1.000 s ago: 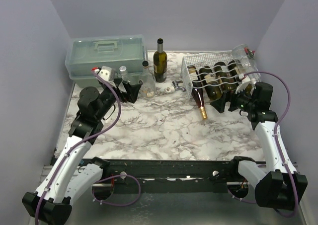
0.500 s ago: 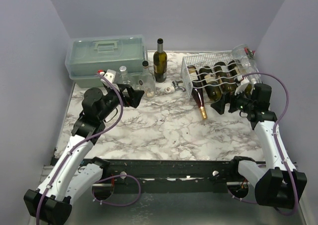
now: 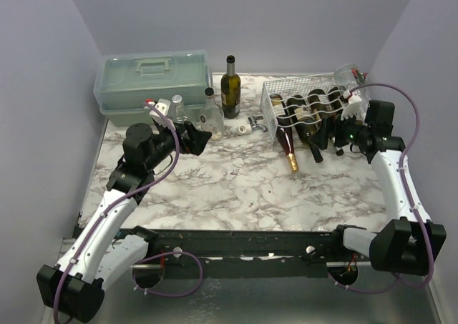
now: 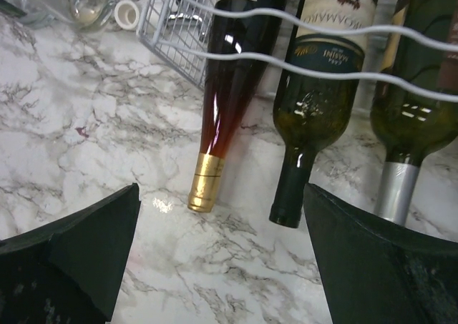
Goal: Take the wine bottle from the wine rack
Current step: Pick up the wine bottle from the wine rack.
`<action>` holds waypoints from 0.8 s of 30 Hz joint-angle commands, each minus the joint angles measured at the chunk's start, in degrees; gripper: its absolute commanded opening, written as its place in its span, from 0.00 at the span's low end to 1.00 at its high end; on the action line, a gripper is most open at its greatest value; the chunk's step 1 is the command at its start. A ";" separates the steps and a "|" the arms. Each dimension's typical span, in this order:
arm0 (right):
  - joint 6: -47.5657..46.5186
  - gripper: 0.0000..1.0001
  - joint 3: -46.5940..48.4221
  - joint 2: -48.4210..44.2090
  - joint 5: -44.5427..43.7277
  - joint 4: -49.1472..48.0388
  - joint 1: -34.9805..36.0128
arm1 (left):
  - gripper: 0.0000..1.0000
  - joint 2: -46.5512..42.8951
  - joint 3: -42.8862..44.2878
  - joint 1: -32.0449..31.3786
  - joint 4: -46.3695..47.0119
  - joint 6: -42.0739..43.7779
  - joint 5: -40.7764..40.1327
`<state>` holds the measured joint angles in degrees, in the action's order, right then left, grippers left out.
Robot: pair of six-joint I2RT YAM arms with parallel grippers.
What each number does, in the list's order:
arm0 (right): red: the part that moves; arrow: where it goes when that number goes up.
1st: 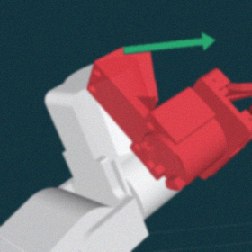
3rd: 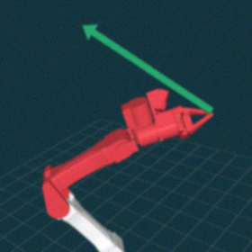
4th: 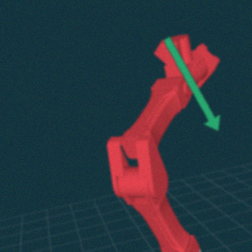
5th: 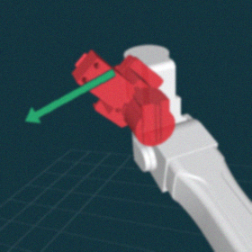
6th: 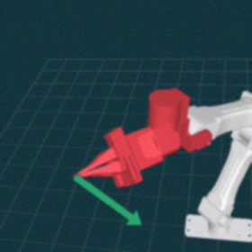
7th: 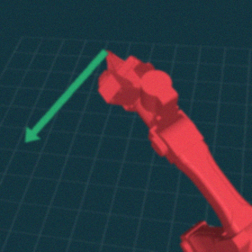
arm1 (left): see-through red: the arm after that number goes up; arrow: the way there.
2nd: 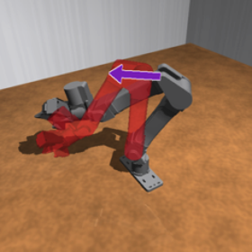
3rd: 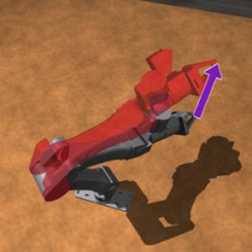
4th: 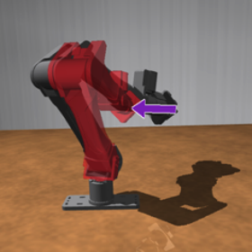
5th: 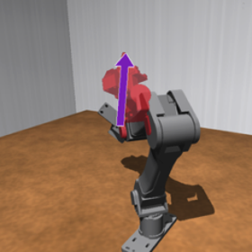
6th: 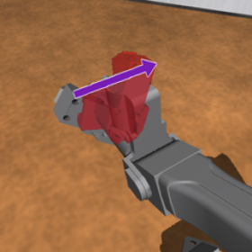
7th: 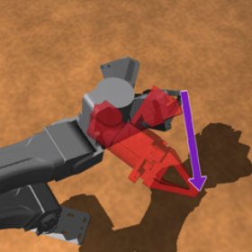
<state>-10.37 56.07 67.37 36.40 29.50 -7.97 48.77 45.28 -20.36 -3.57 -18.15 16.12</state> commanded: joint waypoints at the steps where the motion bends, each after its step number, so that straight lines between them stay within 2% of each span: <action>1: -0.94 0.99 6.72 1.83 -3.53 4.60 -0.37 | 0.99 -1.05 -0.26 0.18 0.06 -0.75 1.73; 7: -1.27 0.99 14.85 6.71 -11.52 8.00 -0.30 | 0.99 -1.23 -0.34 0.23 0.24 -0.74 1.88; 13: -2.54 1.00 21.33 10.53 -15.65 10.14 -0.89 | 0.99 -1.29 -0.45 0.23 0.28 -0.50 1.82; 24: -6.09 0.99 25.41 17.41 -20.03 7.87 -5.62 | 0.99 -1.14 -0.63 0.21 0.32 -0.23 1.68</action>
<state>-14.13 79.26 82.32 19.66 37.56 -11.68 48.29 45.28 -20.36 -3.57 -18.41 16.51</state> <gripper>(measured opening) 0.995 0.987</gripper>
